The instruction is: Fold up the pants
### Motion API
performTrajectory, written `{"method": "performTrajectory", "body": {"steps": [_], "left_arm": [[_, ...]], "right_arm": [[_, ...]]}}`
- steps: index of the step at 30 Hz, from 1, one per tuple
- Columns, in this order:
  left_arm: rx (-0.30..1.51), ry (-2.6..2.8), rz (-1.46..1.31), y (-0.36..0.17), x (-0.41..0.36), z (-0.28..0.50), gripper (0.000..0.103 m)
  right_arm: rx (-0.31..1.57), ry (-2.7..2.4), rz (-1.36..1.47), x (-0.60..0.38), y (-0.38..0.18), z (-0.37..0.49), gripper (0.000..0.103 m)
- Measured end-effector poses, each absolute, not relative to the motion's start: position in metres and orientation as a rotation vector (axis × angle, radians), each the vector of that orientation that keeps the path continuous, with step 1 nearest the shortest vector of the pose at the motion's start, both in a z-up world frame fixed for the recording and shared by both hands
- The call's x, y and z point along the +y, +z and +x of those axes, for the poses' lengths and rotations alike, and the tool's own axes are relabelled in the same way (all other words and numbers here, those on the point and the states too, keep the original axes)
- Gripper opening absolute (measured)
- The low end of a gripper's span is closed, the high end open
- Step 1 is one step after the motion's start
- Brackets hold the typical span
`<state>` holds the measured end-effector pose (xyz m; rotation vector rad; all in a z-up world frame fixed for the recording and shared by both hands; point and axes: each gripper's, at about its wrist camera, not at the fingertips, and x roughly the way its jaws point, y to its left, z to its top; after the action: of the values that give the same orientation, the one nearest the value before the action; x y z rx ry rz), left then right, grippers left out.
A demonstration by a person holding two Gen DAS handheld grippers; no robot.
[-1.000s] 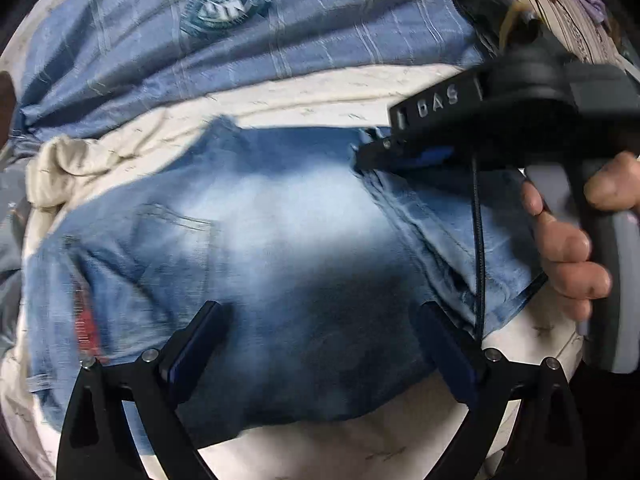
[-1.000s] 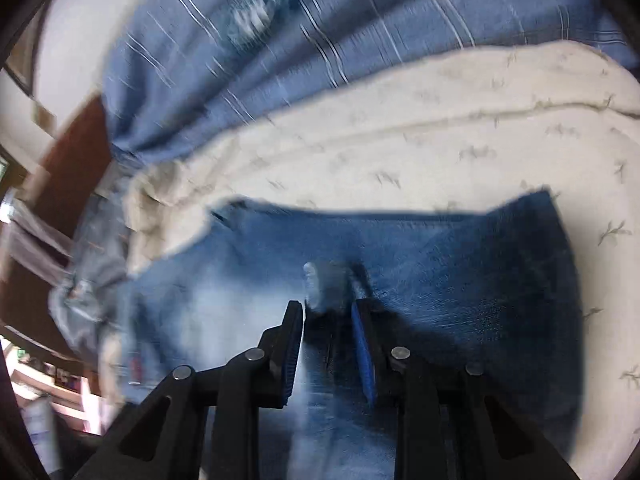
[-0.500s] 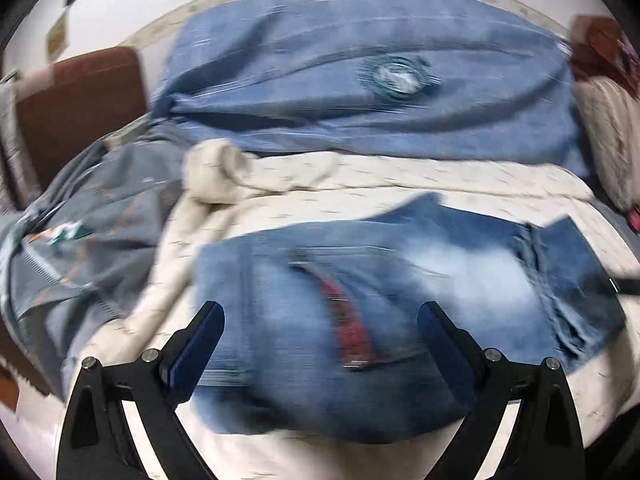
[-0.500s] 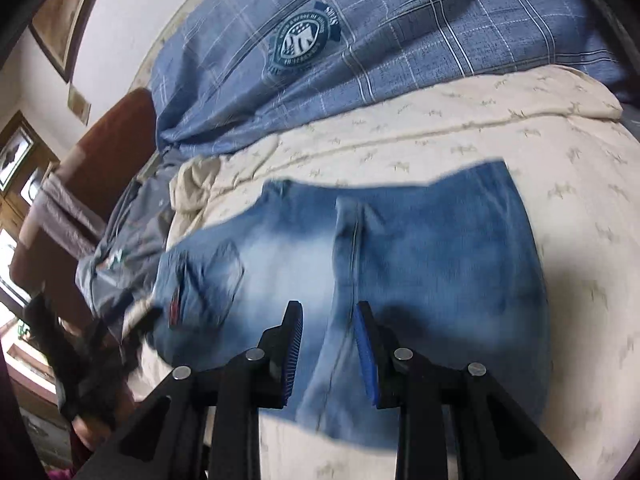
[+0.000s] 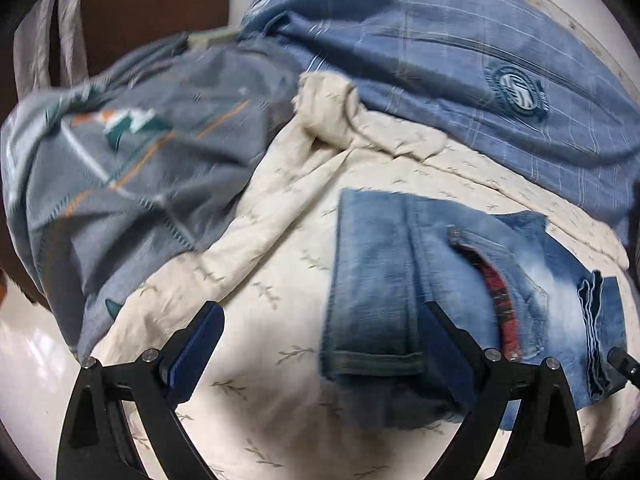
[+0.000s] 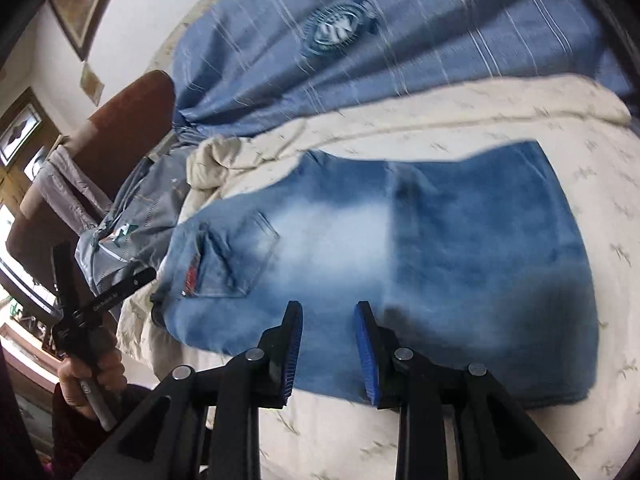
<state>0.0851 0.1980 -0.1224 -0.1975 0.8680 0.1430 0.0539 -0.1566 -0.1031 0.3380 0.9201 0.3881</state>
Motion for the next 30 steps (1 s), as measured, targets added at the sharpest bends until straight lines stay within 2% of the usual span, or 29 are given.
{"method": "performTrajectory", "body": {"steps": [10, 15, 21, 23, 27, 30], "left_arm": [[0.958, -0.06, -0.443, -0.142, 0.219, 0.089, 0.098], [0.987, -0.117, -0.449, -0.148, 0.203, 0.098, 0.098], [1.052, -0.141, -0.402, -0.159, 0.181, 0.11, 0.093], [1.056, -0.133, -0.395, -0.161, 0.179, 0.112, 0.089], [1.044, -0.164, -0.411, -0.161, 0.178, 0.113, 0.072], [1.036, -0.173, -0.432, -0.162, 0.182, 0.112, 0.07]], "right_arm": [[0.935, 0.354, 0.265, -0.11, -0.118, 0.073, 0.03], [0.939, 0.287, 0.228, -0.102, -0.125, 0.08, 0.027], [0.996, 0.275, 0.188, -0.1, -0.138, 0.088, 0.028], [0.999, 0.28, 0.197, -0.101, -0.138, 0.087, 0.028], [1.009, 0.292, 0.228, -0.105, -0.139, 0.087, 0.028], [1.012, 0.297, 0.227, -0.105, -0.139, 0.086, 0.028]]}}
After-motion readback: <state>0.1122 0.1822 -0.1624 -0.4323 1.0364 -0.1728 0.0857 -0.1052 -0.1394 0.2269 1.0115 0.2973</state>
